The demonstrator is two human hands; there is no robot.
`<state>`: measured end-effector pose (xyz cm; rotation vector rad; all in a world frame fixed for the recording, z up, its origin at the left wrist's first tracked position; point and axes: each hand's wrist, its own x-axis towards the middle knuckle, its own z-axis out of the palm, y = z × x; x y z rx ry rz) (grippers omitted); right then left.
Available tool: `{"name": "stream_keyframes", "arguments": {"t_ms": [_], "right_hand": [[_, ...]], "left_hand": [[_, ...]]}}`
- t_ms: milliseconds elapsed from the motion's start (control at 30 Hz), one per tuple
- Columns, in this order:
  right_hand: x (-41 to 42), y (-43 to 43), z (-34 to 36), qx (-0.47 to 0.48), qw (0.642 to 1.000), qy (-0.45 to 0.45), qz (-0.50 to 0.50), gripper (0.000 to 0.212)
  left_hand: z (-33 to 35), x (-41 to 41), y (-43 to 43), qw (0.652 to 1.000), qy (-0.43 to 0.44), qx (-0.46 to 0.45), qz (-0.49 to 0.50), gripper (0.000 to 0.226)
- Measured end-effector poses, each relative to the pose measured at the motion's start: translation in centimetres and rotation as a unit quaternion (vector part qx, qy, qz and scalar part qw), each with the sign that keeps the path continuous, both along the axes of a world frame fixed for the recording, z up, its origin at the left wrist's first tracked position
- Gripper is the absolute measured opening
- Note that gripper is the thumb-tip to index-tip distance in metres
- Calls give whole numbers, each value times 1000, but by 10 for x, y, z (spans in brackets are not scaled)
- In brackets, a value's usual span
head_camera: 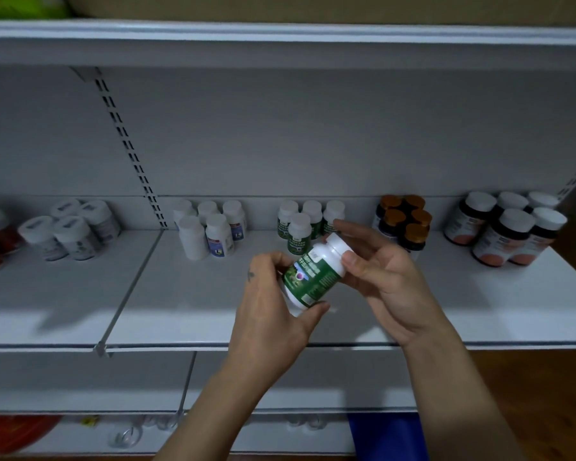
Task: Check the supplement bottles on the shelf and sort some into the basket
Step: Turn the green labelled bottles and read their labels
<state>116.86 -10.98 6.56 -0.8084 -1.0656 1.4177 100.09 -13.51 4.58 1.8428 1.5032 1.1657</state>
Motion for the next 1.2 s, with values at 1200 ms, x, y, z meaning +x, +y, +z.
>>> {"name": "stream_keyframes", "arguments": {"t_ms": [1200], "right_hand": [[-24, -2, 1, -16, 972, -188, -142, 53]], "left_hand": [[-17, 11, 11, 991, -14, -101, -91, 55]]}}
